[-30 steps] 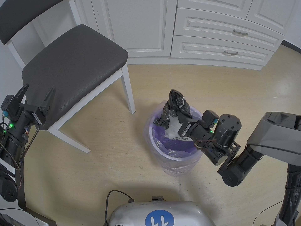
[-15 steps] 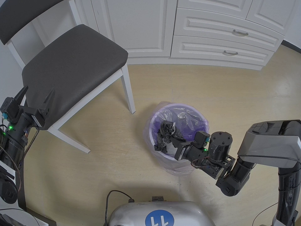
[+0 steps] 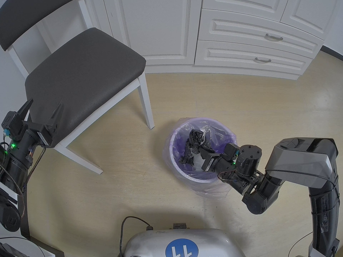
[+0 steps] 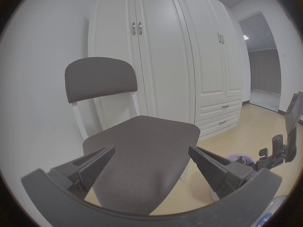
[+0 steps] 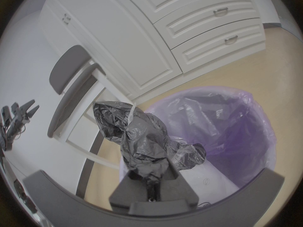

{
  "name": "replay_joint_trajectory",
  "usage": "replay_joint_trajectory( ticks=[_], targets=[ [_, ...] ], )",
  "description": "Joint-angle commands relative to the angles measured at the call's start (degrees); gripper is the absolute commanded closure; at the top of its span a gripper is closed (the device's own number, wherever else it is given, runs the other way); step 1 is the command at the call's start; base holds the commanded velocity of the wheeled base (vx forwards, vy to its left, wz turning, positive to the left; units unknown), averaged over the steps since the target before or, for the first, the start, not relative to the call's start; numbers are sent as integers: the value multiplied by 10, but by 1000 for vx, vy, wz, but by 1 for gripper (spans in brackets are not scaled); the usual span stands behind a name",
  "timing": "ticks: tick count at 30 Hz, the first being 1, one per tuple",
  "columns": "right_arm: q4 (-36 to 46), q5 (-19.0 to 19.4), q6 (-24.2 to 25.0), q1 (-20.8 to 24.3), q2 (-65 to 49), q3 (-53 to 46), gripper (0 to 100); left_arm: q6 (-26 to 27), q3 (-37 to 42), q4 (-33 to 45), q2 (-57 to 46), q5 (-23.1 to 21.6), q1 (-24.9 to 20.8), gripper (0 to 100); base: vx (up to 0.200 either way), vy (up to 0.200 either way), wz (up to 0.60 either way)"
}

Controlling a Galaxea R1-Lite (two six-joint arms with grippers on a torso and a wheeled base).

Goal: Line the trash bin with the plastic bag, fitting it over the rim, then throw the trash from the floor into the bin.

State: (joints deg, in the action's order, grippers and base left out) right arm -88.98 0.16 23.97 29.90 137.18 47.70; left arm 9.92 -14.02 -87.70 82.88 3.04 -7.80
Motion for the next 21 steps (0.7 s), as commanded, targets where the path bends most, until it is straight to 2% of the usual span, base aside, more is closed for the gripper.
replay_joint_trajectory(
  ticks=[1, 6, 14, 21],
  targets=[
    [-10, -2, 18, -13, 20, 32, 100, 0, 1, 0, 3, 0, 0, 0, 0, 0, 0],
    [-10, -9, 31, -20, 24, 50, 100, 0, 1, 0, 3, 0, -1, 0, 0, 0, 0],
    [-10, -64, 33, -10, 30, 92, 100, 1, 6, 0, 8, 0, -4, 0, 0, 0, 0],
    [-10, -95, 22, -6, 56, 129, 100, 1, 7, 0, 8, 0, -4, 0, 0, 0, 0]
  ],
)
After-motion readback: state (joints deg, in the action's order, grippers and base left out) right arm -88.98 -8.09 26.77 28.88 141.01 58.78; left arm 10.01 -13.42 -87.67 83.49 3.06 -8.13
